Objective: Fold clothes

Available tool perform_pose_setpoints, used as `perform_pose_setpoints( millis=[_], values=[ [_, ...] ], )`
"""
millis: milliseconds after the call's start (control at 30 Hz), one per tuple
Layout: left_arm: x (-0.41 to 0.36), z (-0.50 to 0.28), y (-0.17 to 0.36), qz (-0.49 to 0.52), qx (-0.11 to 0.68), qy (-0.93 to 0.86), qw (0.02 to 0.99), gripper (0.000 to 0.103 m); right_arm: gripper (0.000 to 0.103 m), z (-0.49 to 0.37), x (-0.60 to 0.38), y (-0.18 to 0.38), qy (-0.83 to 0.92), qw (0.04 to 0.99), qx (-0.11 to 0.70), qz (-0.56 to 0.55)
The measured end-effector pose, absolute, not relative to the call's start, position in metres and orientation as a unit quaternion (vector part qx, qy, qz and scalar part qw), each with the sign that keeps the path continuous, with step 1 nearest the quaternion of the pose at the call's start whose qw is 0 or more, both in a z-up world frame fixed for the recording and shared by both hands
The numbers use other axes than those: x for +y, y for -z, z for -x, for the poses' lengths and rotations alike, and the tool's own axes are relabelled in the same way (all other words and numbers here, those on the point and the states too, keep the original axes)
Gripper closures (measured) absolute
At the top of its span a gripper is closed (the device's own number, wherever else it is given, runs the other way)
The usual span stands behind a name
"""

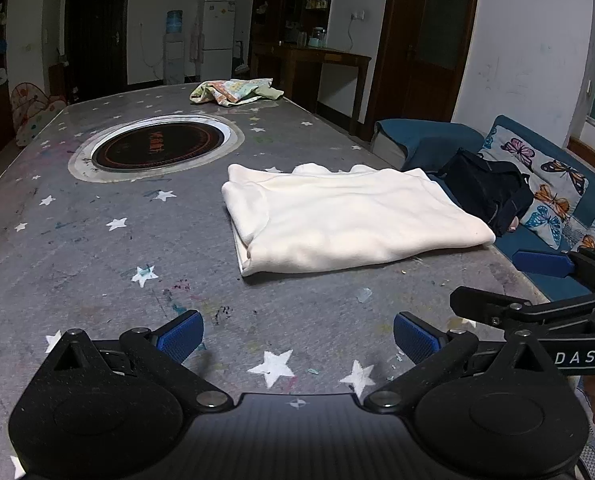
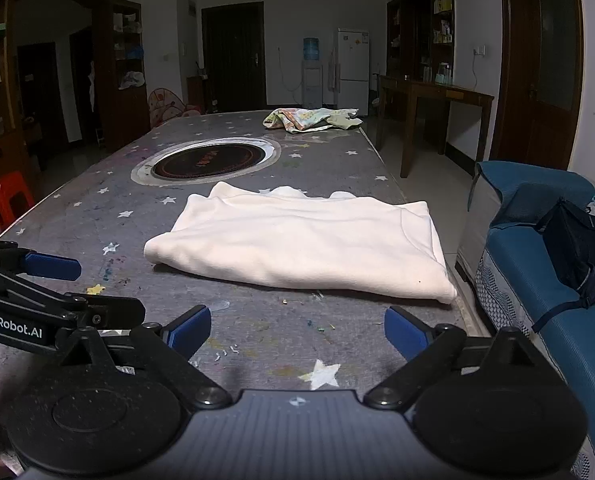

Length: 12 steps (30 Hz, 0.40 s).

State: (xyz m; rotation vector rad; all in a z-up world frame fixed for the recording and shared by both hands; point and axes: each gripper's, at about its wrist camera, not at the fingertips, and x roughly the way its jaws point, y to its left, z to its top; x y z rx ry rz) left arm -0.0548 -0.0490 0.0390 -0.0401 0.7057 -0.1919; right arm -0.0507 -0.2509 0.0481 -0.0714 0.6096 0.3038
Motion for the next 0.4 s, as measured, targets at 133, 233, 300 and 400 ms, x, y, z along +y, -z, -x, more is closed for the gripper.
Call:
perform_pose_setpoints(
  millis=[133, 233, 300, 400],
  values=[
    [-0.0474, 0.0556, -0.0395, 0.02, 0.344, 0.09, 0.934, 0.0, 0.007, 0.0518, -0.251, -0.049, -0.15, 0.943, 0.296, 0.035],
    [-0.0472, 0.0562, -0.0402, 0.019, 0.341, 0.087, 0.936, 0.0, 0.006, 0.0527, -0.2508, -0.0499, -0.151, 0.943, 0.294, 0.035],
    [-0.0472, 0.0561, -0.0405, 0.018, 0.34, 0.084, 0.937, 0.001, 0.005, 0.0529, -0.2509, -0.0505, -0.153, 0.943, 0.292, 0.034],
    [-0.047, 0.055, -0.0406, 0.016, 0.34, 0.083, 0.937, 0.0, 0.004, 0.0541, -0.2501, -0.052, -0.158, 0.944, 0.287, 0.036]
  ],
)
